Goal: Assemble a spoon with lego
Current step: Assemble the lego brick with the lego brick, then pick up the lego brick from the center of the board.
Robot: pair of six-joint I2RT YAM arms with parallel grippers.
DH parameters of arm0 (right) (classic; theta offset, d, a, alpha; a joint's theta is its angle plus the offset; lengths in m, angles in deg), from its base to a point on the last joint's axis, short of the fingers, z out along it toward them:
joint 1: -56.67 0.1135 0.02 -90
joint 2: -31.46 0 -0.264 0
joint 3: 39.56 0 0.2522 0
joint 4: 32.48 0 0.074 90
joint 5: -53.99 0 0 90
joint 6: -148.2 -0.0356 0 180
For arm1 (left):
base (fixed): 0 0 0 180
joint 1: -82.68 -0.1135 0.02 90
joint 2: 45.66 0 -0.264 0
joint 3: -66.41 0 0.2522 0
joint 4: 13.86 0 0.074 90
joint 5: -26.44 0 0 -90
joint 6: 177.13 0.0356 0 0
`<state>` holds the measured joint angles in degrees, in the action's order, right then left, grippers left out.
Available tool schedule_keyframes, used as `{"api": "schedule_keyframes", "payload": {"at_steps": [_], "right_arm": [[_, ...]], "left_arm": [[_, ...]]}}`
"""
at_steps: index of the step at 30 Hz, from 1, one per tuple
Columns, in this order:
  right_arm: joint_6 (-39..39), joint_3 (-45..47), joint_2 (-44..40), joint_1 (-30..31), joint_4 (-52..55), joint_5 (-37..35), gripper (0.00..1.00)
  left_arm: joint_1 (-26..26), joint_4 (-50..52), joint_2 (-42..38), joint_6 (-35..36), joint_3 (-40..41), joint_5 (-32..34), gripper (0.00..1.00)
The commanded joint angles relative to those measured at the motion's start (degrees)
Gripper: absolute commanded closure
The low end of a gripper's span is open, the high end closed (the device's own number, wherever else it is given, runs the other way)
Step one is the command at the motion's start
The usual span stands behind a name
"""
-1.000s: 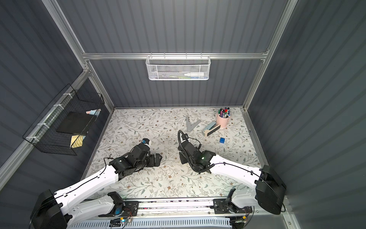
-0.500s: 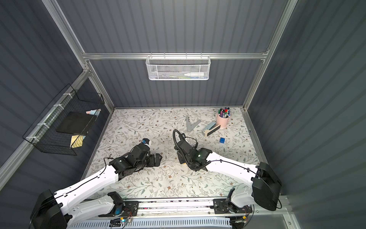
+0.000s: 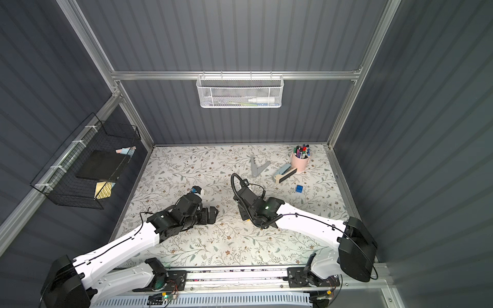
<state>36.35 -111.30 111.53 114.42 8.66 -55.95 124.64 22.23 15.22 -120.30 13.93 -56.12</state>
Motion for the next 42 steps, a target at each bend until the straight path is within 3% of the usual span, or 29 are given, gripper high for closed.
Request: {"api": "schedule_keyframes", "payload": {"at_steps": [1,16,25,28,32,37,42], "right_arm": [[1.36,-0.52,0.83,0.25,6.28,0.23,0.64],[2.24,-3.76,1.21,-0.19,6.02,0.83,0.39],[2.31,-4.23,-9.33,-4.36,9.35,0.9,0.21],[0.29,-2.7,-14.96,-12.69,12.46,2.8,0.1],[-1.2,1.47,-16.68,-31.58,15.07,8.92,0.09],[-1.2,2.87,-6.0,-48.67,13.48,16.14,0.17],[-1.11,-3.0,7.07,-54.88,12.34,20.01,0.26]], "left_arm": [[-0.16,-1.15,-1.24,0.91,0.74,-0.4,0.01],[-0.14,-1.15,-1.1,0.82,0.67,-0.14,0.01],[-0.08,-1.11,-1.55,0.59,0.68,0.12,0.01],[-0.07,-1.33,-1.56,0.21,0.71,0.04,0.01],[-0.04,-5.1,-0.74,1.15,1.67,-0.21,0.01],[0.13,-9.9,0.88,-0.09,4.0,-2.96,0.01],[0.23,-11.27,2.03,-0.24,4.99,-4.24,0.01]]}}
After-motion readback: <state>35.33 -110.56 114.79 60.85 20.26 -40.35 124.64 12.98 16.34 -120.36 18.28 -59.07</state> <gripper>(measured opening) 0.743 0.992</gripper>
